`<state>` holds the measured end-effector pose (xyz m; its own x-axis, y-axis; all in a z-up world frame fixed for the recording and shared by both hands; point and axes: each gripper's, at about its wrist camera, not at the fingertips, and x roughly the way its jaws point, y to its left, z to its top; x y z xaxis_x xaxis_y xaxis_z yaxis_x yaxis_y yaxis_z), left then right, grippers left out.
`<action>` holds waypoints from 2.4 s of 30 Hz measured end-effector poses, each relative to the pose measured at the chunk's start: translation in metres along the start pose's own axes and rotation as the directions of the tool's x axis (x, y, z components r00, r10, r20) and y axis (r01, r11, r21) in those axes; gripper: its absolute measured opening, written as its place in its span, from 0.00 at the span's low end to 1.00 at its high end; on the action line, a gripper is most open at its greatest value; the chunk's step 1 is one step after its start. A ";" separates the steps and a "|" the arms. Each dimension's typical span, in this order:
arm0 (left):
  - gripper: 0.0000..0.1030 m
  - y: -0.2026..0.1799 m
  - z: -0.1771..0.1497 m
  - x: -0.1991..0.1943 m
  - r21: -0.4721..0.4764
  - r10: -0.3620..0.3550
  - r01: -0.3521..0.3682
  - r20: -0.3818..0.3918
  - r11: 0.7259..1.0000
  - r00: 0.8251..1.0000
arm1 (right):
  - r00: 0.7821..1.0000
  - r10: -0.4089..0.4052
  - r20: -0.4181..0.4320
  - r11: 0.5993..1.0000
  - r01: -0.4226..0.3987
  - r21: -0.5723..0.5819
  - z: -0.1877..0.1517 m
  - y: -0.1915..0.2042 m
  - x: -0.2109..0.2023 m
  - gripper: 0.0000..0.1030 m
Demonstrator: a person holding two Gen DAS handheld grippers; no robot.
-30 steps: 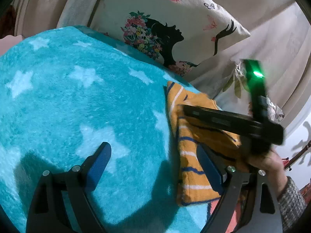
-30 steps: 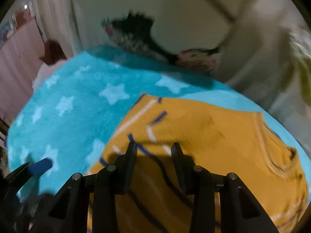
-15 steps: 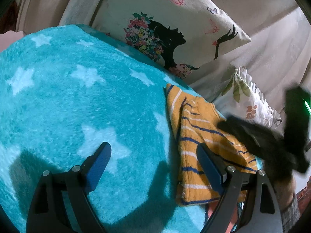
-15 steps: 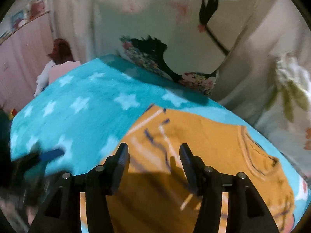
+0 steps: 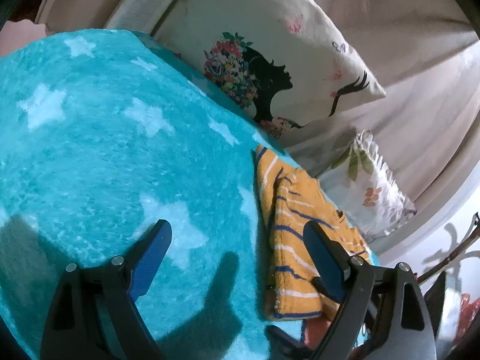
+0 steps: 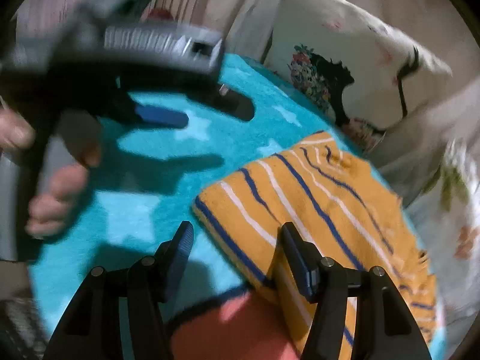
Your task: Fold small clothes
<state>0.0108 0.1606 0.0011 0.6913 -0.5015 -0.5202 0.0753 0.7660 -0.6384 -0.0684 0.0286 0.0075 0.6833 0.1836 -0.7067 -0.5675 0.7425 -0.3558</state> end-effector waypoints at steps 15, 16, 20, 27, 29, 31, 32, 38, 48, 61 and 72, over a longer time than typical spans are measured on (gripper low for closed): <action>0.86 -0.003 0.000 0.002 0.014 0.050 -0.050 0.003 0.999 0.999 | 0.985 0.089 0.147 0.895 -0.144 0.422 0.005 -0.090 -0.030 0.08; 0.86 -0.003 -0.001 0.003 0.017 0.058 -0.058 0.002 0.998 0.998 | 0.981 0.068 0.183 0.850 -0.153 0.505 -0.004 -0.117 -0.045 0.08; 0.86 -0.003 -0.001 0.004 0.021 0.072 -0.073 0.004 0.997 0.997 | 0.965 -0.020 0.263 0.659 -0.185 0.729 -0.063 -0.200 -0.093 0.08; 0.87 -0.004 -0.002 0.006 0.028 0.084 -0.084 0.003 0.996 0.996 | 0.974 -0.194 0.118 0.355 -0.042 0.934 -0.225 -0.260 -0.148 0.08; 0.87 -0.006 -0.003 0.007 0.036 0.092 -0.092 0.001 0.995 0.996 | 0.984 -0.164 0.062 0.289 -0.012 0.957 -0.262 -0.257 -0.141 0.08; 0.88 -0.007 -0.003 0.008 0.044 0.100 -0.100 0.000 0.994 0.995 | 0.989 -0.136 0.064 0.244 -0.029 0.969 -0.285 -0.252 -0.134 0.08; 0.88 -0.008 -0.004 0.008 0.049 0.105 -0.104 -0.001 0.993 0.995 | 0.989 -0.128 0.076 0.231 -0.044 0.972 -0.289 -0.250 -0.133 0.08; 0.88 -0.017 -0.006 0.013 0.098 0.163 -0.161 -0.012 0.982 0.987 | 0.980 -0.135 0.149 0.244 -0.113 0.963 -0.287 -0.241 -0.147 0.08; 0.88 -0.054 -0.003 0.004 0.105 0.149 -0.141 -0.079 0.984 0.986 | 0.981 -0.142 0.129 0.283 -0.084 0.955 -0.306 -0.227 -0.179 0.08; 0.89 -0.185 -0.063 0.087 0.302 0.038 0.077 -0.358 0.950 0.933 | 0.964 -0.220 0.150 0.387 -0.055 0.920 -0.290 -0.275 -0.207 0.70; 0.95 -0.231 -0.109 0.187 0.184 -0.124 0.272 -0.567 0.945 0.814 | 0.985 0.060 0.161 0.205 -0.170 0.964 -0.309 -0.349 -0.077 0.73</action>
<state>0.0444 -0.1542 -0.0106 0.1461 -0.7315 -0.6660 0.3910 0.6611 -0.6404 -0.0652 -0.4433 -0.0026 0.7129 0.3292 -0.6191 0.2105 0.7417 0.6368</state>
